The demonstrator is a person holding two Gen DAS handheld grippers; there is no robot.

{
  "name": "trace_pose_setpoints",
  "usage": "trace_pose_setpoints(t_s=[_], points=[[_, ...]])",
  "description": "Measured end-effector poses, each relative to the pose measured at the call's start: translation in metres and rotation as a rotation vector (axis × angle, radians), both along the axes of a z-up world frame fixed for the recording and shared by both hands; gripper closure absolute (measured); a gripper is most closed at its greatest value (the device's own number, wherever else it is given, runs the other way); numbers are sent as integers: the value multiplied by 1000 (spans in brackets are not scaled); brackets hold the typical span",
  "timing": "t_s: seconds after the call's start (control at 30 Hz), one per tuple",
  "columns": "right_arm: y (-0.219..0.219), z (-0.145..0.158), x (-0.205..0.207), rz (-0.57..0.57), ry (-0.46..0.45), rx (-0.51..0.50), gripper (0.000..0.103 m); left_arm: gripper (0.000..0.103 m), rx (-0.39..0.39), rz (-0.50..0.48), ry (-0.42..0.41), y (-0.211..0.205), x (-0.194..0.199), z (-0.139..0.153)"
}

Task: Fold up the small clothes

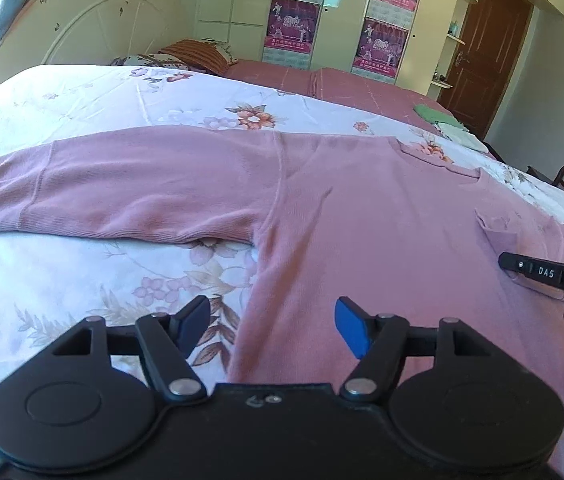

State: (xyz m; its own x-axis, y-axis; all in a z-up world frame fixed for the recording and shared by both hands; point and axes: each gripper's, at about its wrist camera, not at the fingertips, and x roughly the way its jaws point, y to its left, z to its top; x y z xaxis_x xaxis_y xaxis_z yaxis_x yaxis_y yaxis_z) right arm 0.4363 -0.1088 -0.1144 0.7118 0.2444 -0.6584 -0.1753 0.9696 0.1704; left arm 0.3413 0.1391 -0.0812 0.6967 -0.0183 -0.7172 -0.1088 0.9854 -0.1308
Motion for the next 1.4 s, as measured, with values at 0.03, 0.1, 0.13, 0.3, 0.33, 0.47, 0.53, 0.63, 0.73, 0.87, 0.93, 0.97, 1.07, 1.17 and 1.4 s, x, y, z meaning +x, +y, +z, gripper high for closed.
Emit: trace_pose_setpoints(t_s=[0.03,0.1,0.13,0.3,0.33,0.47,0.53,0.63,0.73,0.87,0.93,0.97,1.07,1.17,1.4], points=[[3,0,-3,3,-21,-28,97,27,-9,-17,-10,-6,3,0],[-2,4,-12,7,-49,-32,79,26,-39,-64,-26,-22,14,1],[-8,7,-17,-9,-71,-27,74,26,-66,-94,-30,-33,23,1],[-61,22,-48,-122,-96,27,72,45,-217,-246,-16,-97,80,-10],[-72,23,-52,-150,-92,43,72,47,-238,-266,-3,-109,93,-14],[-117,24,-64,-246,-57,110,72,49,-259,-305,43,-150,135,-30],[-135,25,-71,-286,-55,137,72,49,-264,-314,84,-164,154,-42],[-166,24,-80,-349,-41,227,72,60,-235,-326,92,-185,168,-49],[-197,21,-86,-421,-25,330,72,97,-174,-334,66,-201,172,-49],[-228,17,-88,-489,-1,429,72,98,-170,-300,-71,-189,154,-28],[-236,18,-86,-508,8,455,69,98,-161,-273,-126,-173,143,-17],[-241,17,-86,-512,10,483,57,98,-147,-245,-153,-162,137,-12],[-250,21,-85,-512,-11,573,41,98,-126,-205,-143,-140,134,-13],[-257,16,-81,-500,2,744,41,98,-135,-202,-103,-137,135,-24],[-277,-2,-69,-554,84,965,41,98,-179,-169,-85,-130,131,-35]])
